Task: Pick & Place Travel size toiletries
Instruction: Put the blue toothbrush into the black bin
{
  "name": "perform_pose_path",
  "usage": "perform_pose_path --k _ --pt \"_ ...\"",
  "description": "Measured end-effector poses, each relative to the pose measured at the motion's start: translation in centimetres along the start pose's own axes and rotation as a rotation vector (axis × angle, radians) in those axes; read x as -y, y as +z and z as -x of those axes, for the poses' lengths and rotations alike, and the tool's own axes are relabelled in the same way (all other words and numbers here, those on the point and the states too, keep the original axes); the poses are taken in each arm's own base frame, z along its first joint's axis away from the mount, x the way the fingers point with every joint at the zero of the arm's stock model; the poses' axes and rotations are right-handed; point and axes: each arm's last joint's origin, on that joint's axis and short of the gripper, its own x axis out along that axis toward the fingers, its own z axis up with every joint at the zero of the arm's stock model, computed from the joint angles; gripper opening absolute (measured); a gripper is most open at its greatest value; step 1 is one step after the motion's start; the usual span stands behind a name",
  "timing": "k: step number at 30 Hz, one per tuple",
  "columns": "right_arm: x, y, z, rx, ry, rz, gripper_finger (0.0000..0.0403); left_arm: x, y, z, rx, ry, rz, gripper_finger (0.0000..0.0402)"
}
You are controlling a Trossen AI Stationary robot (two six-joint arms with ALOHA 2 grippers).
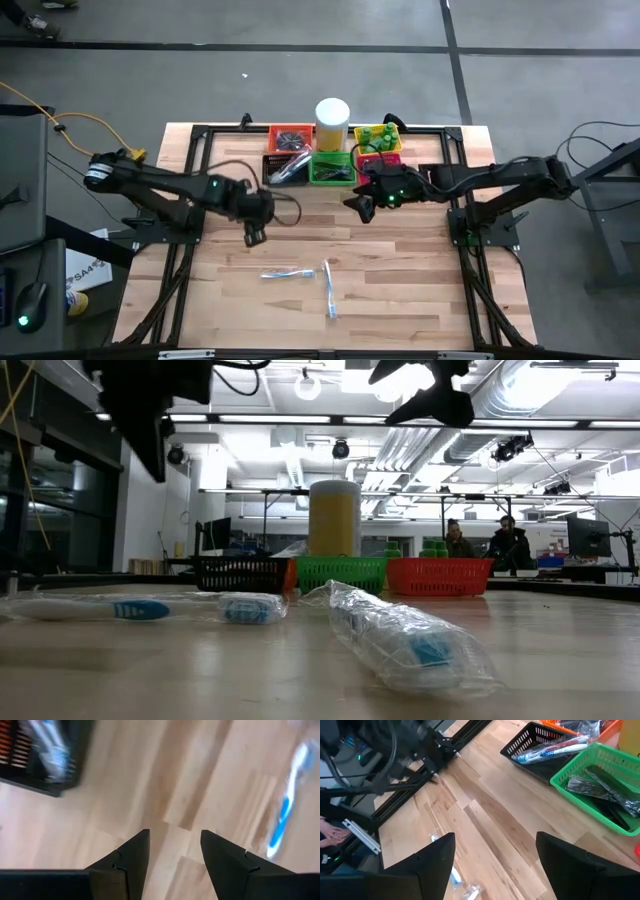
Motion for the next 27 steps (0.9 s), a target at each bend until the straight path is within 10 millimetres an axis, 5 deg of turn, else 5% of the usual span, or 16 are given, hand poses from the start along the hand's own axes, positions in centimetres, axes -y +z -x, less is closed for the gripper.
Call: perform_pose_path --k 15,27 --pt "-1.4 -1.3 0.4 0.01 0.003 -0.004 0.0271 3.5 -5.5 -3.1 -0.097 -0.013 -0.029 0.0175" --pt "-1.5 -1.4 0.4 0.006 0.009 0.004 0.0271 5.8 -6.6 -4.0 0.001 -0.15 -0.012 0.0175"
